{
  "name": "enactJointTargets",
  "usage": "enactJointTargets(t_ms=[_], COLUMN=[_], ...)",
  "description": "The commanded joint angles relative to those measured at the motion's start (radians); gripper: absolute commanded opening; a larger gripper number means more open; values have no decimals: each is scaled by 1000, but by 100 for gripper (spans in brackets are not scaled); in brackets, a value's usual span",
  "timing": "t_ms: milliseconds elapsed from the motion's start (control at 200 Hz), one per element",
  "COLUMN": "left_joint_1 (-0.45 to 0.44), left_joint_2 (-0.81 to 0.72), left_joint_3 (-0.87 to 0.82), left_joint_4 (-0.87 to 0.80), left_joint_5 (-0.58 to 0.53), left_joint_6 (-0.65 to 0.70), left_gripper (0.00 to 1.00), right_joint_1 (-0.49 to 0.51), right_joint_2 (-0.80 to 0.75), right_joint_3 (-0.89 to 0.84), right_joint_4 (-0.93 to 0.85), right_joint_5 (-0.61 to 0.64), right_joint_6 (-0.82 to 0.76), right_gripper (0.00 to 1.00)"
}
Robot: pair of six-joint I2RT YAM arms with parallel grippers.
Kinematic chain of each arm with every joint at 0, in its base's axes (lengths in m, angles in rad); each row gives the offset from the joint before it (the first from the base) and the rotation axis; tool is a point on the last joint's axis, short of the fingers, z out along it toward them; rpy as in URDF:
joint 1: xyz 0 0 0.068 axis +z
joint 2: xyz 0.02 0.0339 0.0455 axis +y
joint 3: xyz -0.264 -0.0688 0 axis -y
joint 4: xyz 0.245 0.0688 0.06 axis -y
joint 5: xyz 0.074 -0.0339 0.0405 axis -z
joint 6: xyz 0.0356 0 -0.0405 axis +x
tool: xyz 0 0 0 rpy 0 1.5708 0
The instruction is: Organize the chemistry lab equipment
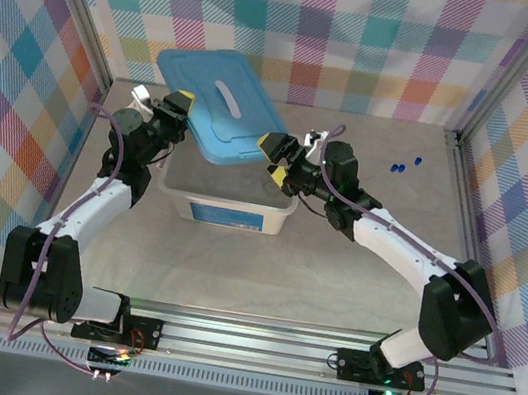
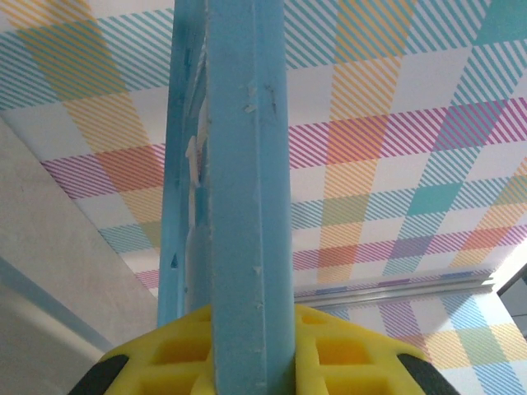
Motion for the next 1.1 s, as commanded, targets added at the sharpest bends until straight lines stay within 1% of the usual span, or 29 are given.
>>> enactJointTargets(t_ms=[0, 165, 395, 640, 755, 900, 995, 1060, 1095], left_joint_1=[-2, -2, -2, -3, -8, -22, -32, -39, -43], left_joint_2=[-45, -57, -69, -51, -46, -44, -40, -40, -40], left_joint_3=[-10, -18, -19, -17, -17, -21, -22, -24, -24], left_joint_4=[84, 81, 71, 90, 93, 92, 96, 94, 91], left_joint_5=[-18, -21, -24, -24, -33, -56, -63, -68, -73], left_joint_6=[31, 49, 69, 66, 73, 99, 107, 116, 122], left_gripper=[0, 0, 0, 0, 0, 0, 0, 0, 0], right_joint_1=[-10, -13, -13, -13, -1, 30, 42, 44, 46], right_joint_2=[44, 103, 117, 175, 186, 185, 190, 194, 193], right_joint_3=[56, 81, 106, 109, 133, 170, 175, 180, 184], right_joint_4=[116, 168, 156, 260, 282, 232, 230, 235, 231], right_joint_5=[-48, -60, -53, -77, -77, -46, -26, -18, -14], right_joint_6=[78, 127, 143, 244, 260, 253, 263, 272, 275], right_gripper=[99, 99, 99, 100, 94, 87, 83, 78, 73])
